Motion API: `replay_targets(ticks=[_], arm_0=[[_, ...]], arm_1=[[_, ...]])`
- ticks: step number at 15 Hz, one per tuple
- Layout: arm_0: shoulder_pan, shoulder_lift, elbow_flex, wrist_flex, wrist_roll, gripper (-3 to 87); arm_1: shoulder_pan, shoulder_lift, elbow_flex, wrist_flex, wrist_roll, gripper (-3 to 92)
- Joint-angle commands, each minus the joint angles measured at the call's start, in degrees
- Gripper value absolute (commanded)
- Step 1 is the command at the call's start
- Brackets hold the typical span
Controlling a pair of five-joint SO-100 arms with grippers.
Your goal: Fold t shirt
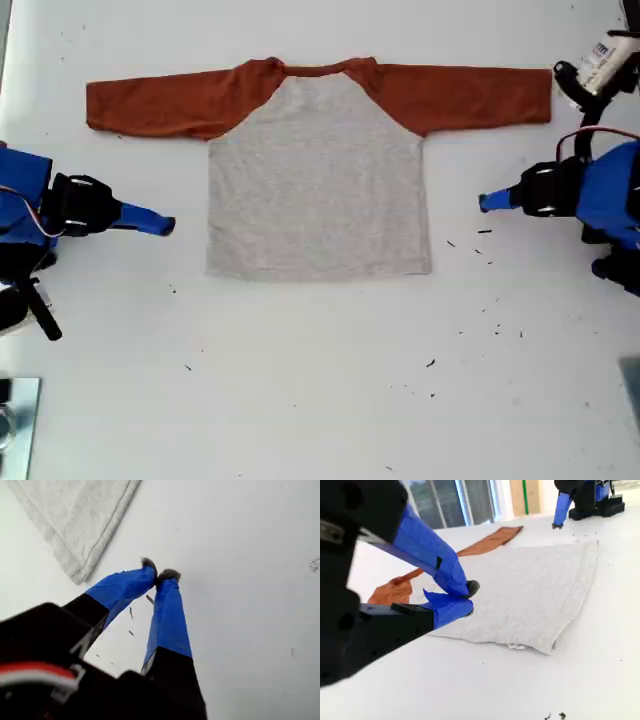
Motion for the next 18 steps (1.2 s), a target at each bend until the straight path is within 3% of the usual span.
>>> replay_targets(ticks=[1, 12, 14, 16, 18], arm_0=[[1.4, 0.4, 0.5, -0.3, 0.6, -0.3], [1.1, 0.4, 0.5, -0.3, 0.7, -0.3], [1.3, 0.4, 0.5, -0.3, 0.5, -0.3], [1.2, 0.4, 0.5, -0.3, 0.5, -0.3], [1.1, 0.4, 0.5, -0.3, 0.5, -0.3]], arm_1=[[-1.3, 0.7, 2.9, 0.5, -0.3, 3.4], [-1.1, 0.7, 2.8, 0.0, -2.9, 3.5], [-2.9, 0.7, -3.3, 3.8, -1.8, 3.2], [0.6, -10.9, -17.4, 4.7, -7.7, 3.2], [8.4, -37.4, -38.1, 6.4, -17.6, 3.3]])
